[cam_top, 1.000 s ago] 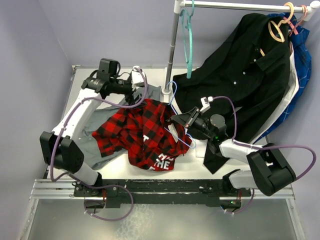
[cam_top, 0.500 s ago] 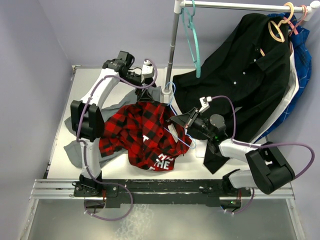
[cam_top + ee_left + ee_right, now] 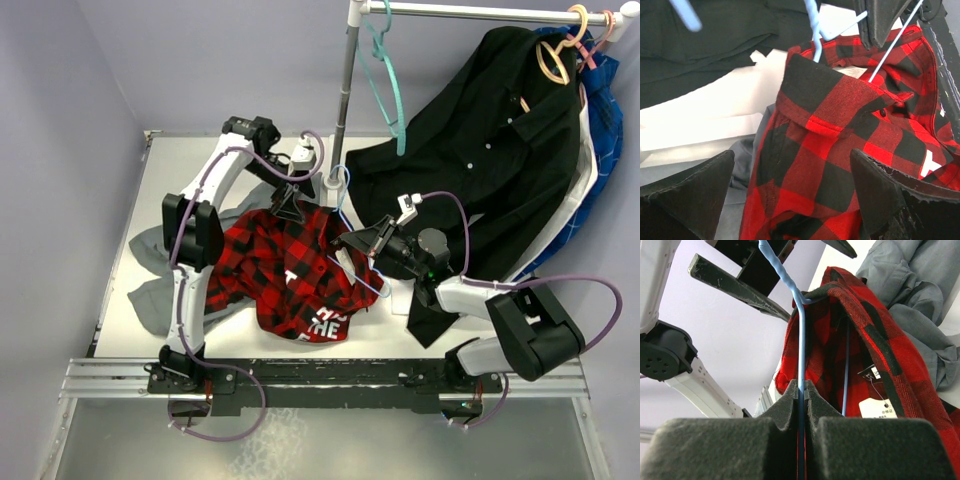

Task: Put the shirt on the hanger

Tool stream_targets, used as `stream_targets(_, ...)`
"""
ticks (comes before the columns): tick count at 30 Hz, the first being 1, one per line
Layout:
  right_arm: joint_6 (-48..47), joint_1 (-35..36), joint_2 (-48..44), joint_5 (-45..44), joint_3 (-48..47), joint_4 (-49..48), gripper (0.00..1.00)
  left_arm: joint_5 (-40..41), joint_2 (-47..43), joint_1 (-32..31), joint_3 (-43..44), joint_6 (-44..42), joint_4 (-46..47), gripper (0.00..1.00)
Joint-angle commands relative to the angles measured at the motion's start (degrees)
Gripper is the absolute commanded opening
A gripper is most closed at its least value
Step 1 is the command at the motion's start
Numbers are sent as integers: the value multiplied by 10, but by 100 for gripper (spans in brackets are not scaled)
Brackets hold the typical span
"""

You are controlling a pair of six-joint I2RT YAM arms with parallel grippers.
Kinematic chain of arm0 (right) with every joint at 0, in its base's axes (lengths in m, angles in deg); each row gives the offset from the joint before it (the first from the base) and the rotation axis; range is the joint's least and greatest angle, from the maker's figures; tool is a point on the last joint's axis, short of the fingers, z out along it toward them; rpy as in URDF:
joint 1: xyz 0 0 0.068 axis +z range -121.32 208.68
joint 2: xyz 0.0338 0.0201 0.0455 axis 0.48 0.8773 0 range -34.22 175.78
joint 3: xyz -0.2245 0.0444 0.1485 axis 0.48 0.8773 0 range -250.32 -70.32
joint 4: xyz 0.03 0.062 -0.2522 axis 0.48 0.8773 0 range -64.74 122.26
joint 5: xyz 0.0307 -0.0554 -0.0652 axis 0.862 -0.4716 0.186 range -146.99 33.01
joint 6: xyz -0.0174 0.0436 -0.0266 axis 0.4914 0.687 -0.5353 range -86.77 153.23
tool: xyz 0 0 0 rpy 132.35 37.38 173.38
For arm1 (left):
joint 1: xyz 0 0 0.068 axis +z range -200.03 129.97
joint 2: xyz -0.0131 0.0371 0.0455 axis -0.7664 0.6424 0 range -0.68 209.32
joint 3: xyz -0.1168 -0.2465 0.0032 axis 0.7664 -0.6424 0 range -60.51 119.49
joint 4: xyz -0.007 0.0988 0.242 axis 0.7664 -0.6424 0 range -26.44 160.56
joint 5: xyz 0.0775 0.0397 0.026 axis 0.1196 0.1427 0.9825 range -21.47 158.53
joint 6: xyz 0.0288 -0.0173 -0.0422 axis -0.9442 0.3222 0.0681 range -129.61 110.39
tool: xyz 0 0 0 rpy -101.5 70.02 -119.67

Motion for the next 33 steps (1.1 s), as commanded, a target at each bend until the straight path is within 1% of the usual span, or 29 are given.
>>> stream_targets(1, -17, 2, -14, 5, -11, -41, 0, -10, 9, -17, 7, -35, -31, 99)
stream_targets(5, -21, 2, -22, 3, -9, -32, 0, -2, 26, -40, 23, -25, -31, 100)
stream_targets(6, -22, 2, -24, 2, -8, -31, 0, -3, 31, -48, 27, -22, -31, 99)
stream_targets(7, -23, 2, -27, 1, -6, -31, 0, -6, 34, -51, 28, -19, -31, 96)
stream_targets(8, -23, 2, -30, 1, -4, -30, 0, -8, 35, -58, 28, -17, -31, 91)
stream_targets(10, -24, 2, -37, 0, -1, -28, 0, -16, 34, -67, 24, -17, -31, 75)
stream_targets(11, -26, 2, -41, 0, -1, -26, 0, -20, 31, -70, 20, -18, -31, 68)
stream_targets(12, -27, 2, -45, 0, -2, -23, 0, -26, 26, -72, 16, -20, -31, 64)
stream_targets(14, -31, 2, -50, -2, -2, -17, 0, -40, 14, -71, 3, -24, -31, 64)
stream_targets(18, -35, 2, -52, -1, -3, -12, 0, -54, -11, -72, -21, -26, -31, 69)
stream_targets(20, -35, 2, -50, -2, -2, -13, 0, -57, -22, -73, -32, -30, -31, 69)
stream_targets(22, -34, 2, -46, -4, -1, -18, 0, -59, -29, -73, -42, -34, -31, 67)
stream_targets(24, -32, 2, -42, -3, -1, -23, 0, -67, -32, -73, -49, -39, -31, 53)
stream_targets(26, -32, 2, -37, -4, -1, -28, 0, -79, -35, -73, -57, -46, -31, 37)
stream_targets(29, -32, 2, -33, -5, -2, -31, 0, -101, -41, -74, -67, -53, -31, 4)
stream_targets(30, -32, 2, -32, -5, -2, -31, 0, -107, -43, -74, -67, -51, -31, 0)
stream_targets(33, -39, 2, -32, -6, -4, -27, 0, -115, -61, -75, -78, -69, -32, 0)
